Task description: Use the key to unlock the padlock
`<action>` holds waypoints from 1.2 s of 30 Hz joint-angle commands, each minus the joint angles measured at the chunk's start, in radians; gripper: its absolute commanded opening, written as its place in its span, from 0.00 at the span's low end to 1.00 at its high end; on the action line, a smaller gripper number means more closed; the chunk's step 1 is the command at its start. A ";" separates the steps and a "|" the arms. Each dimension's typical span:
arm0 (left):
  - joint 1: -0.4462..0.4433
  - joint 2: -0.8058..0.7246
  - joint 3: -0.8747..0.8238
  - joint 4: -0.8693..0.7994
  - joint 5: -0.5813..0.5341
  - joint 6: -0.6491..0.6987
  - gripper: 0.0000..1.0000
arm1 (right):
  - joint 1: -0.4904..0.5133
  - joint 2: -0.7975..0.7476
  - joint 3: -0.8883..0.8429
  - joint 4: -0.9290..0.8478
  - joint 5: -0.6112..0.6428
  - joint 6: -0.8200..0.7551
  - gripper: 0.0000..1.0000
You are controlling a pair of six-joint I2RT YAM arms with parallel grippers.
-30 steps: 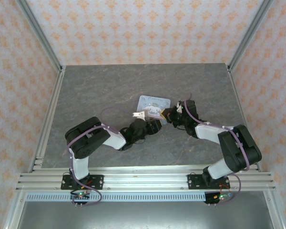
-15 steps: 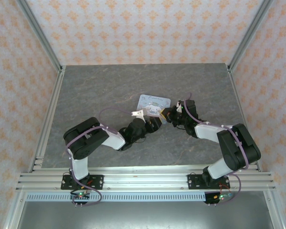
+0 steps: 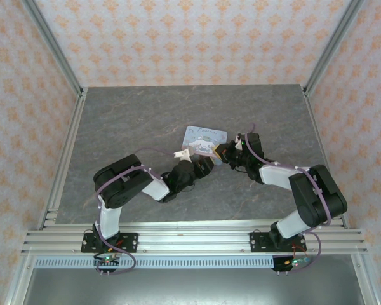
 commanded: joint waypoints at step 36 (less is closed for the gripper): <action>0.010 -0.008 0.044 -0.326 -0.152 0.057 0.23 | -0.002 0.067 0.002 0.019 0.013 0.004 0.00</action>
